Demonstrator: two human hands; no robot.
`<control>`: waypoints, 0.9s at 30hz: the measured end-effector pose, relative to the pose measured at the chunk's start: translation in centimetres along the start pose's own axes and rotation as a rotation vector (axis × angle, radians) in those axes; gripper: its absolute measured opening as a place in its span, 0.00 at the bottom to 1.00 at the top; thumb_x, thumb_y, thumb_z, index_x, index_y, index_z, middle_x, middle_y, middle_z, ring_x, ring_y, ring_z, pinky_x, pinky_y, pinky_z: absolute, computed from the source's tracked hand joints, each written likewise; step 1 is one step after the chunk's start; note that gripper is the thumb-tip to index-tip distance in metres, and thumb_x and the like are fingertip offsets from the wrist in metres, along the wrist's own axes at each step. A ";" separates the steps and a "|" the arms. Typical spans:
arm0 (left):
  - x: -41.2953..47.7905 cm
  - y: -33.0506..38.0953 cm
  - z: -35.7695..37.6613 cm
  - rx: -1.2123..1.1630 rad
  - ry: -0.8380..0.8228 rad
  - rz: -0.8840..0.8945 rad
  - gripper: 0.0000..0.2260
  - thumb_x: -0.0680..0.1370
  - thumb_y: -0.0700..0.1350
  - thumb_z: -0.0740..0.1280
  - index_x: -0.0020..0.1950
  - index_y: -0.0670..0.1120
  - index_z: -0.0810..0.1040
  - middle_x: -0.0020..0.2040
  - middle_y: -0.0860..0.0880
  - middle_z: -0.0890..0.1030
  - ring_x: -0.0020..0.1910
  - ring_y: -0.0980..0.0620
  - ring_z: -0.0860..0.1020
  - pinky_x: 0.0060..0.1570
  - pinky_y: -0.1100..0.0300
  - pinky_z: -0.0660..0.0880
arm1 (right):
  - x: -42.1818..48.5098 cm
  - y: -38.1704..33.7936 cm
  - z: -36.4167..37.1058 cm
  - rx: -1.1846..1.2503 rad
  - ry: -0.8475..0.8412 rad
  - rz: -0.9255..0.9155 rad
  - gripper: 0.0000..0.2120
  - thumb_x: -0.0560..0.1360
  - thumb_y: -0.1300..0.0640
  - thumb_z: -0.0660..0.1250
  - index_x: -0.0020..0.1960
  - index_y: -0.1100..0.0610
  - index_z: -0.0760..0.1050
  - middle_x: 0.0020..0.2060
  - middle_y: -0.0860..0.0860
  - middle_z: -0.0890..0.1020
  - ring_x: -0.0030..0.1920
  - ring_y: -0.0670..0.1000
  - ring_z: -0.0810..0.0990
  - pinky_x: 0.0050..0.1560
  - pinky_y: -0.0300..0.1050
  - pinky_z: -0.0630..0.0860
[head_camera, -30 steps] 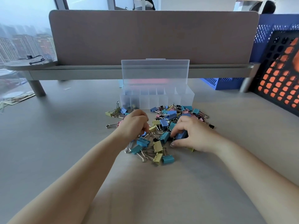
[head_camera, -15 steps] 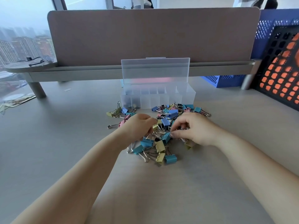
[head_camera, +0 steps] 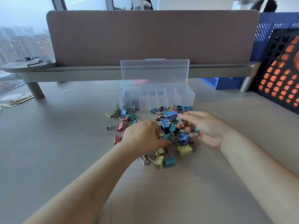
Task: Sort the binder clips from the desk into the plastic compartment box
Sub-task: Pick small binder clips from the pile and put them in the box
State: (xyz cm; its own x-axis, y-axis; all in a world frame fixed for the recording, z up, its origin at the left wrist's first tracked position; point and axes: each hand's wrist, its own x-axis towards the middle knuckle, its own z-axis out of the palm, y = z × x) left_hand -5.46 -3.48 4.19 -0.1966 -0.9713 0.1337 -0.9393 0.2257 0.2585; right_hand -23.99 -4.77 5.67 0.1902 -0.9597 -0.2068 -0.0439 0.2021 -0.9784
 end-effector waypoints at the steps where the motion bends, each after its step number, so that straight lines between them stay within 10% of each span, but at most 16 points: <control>1: 0.1 0.1 0.0 0.013 -0.002 0.000 0.17 0.70 0.65 0.68 0.46 0.53 0.78 0.41 0.55 0.77 0.43 0.51 0.77 0.36 0.61 0.70 | 0.1 0.0 0.0 -0.023 0.007 0.003 0.05 0.78 0.59 0.64 0.48 0.59 0.76 0.33 0.52 0.77 0.27 0.45 0.67 0.22 0.33 0.58; 7: 0.3 0.4 -0.3 -0.074 0.011 -0.024 0.12 0.69 0.58 0.69 0.45 0.51 0.79 0.36 0.55 0.75 0.39 0.53 0.75 0.32 0.63 0.68 | -0.2 -0.4 -0.1 -0.063 -0.010 0.039 0.11 0.78 0.57 0.60 0.40 0.60 0.75 0.28 0.50 0.70 0.25 0.47 0.66 0.21 0.35 0.54; 19: 0.7 -2.8 -2.7 -0.045 -0.008 -0.061 0.10 0.72 0.56 0.70 0.49 0.53 0.78 0.35 0.59 0.71 0.38 0.55 0.75 0.35 0.61 0.68 | -0.4 0.4 2.1 -1.149 0.023 -0.330 0.03 0.71 0.47 0.72 0.44 0.45 0.81 0.29 0.43 0.71 0.30 0.42 0.67 0.30 0.41 0.62; 27: 0.5 -1.6 -2.0 -0.069 -0.081 0.070 0.04 0.72 0.54 0.71 0.43 0.56 0.81 0.31 0.59 0.70 0.30 0.61 0.68 0.30 0.63 0.64 | -0.7 -0.1 2.1 -1.292 0.056 -0.298 0.06 0.72 0.46 0.71 0.49 0.41 0.80 0.30 0.42 0.70 0.33 0.39 0.68 0.31 0.40 0.61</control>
State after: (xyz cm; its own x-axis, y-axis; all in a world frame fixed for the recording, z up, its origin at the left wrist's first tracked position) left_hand -3.51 -4.18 5.77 -0.2859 -0.9551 0.0771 -0.9014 0.2954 0.3165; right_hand -22.05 -3.69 5.87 0.3161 -0.9476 0.0451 -0.9088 -0.3161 -0.2721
